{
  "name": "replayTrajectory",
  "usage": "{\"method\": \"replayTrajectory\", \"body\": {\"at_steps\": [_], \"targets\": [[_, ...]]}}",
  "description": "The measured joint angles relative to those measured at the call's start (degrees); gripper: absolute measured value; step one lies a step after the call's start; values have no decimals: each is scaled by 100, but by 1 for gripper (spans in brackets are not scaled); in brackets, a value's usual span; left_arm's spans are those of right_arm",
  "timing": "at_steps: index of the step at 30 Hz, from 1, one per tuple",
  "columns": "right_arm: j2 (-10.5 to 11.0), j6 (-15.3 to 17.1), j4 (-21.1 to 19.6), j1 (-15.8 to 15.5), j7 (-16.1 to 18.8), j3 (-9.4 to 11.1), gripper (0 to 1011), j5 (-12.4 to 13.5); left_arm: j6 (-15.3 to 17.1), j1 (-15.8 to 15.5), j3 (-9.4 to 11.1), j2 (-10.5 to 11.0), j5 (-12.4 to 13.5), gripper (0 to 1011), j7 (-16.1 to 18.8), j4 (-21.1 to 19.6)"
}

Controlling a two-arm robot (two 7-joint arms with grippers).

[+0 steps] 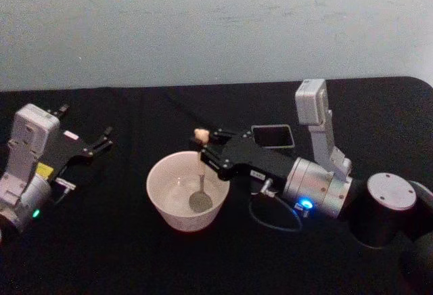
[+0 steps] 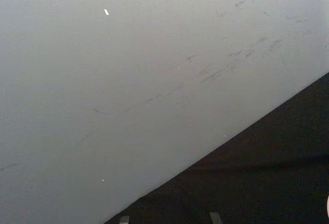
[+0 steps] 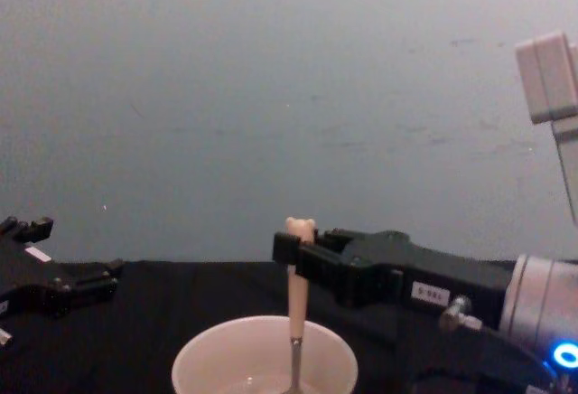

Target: Pick up the stirring spoon with one hand, stir inside the cup, then place it back in its original position.

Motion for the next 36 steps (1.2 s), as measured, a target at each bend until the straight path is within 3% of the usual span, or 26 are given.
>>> {"method": "replayTrajectory", "body": {"at_steps": [8,19,27,36], "targets": [[-67,14,8,42,52,-149,215,8,0,0,0,0,0,1001,0,0],[-405,-26,463,399,-28,-277,215,-49,0,0,0,0,0,1001,0,0],[-627,-113,883,610,-338,-156,215,-188,0,0,0,0,0,1001,0,0],[-556,-96,833,553,-462,78,215,-202,0,0,0,0,0,1001,0,0]]}}
